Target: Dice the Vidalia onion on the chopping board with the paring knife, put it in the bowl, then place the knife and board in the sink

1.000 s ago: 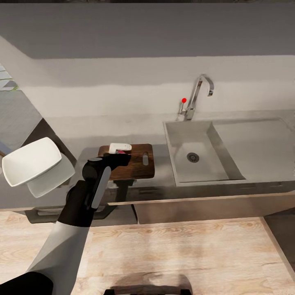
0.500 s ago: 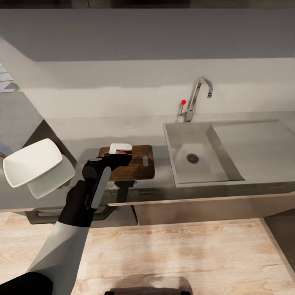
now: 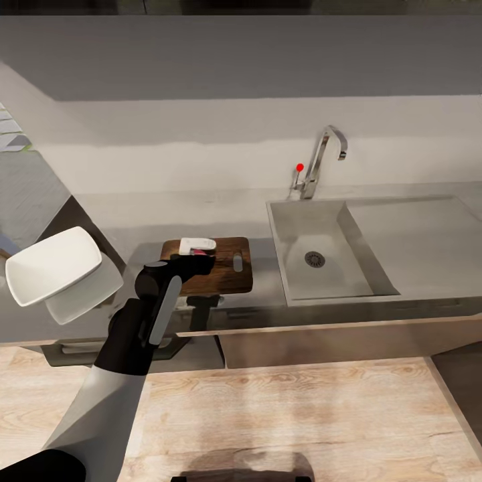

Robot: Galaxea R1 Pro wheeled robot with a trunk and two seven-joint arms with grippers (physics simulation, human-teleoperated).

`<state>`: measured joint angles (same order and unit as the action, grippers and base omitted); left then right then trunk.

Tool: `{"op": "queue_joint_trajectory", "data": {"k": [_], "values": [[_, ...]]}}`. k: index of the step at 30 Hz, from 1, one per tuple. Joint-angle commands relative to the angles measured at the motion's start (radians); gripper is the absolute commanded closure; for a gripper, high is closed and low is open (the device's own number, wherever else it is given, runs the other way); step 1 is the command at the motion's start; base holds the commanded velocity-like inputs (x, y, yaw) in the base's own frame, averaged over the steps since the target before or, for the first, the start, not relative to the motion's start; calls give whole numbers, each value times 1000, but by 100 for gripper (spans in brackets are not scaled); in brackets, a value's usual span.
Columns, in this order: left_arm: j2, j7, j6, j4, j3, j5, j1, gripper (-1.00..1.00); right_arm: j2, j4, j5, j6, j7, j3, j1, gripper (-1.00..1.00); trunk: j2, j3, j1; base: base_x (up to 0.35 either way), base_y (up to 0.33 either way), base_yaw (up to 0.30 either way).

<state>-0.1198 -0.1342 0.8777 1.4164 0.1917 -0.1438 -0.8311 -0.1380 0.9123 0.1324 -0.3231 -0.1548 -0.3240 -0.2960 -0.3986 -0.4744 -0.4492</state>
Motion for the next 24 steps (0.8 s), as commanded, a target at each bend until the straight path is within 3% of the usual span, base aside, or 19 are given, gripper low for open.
{"op": "queue_joint_trajectory", "data": {"k": [1, 2, 24], "values": [[0, -10, 3, -2, 1, -14, 0, 100, -2, 1, 10, -2, -6, -6, 0, -100, -1, -2, -1, 0, 0, 0], [0, -10, 3, -2, 1, -14, 1, -100, -2, 1, 10, -2, -6, -6, 0, -100, -1, -2, -1, 0, 0, 0], [0, -10, 3, 2, 1, -14, 9, -100, -2, 0, 10, -2, -6, -6, 0, -100, -1, -2, -1, 0, 0, 0]]}}
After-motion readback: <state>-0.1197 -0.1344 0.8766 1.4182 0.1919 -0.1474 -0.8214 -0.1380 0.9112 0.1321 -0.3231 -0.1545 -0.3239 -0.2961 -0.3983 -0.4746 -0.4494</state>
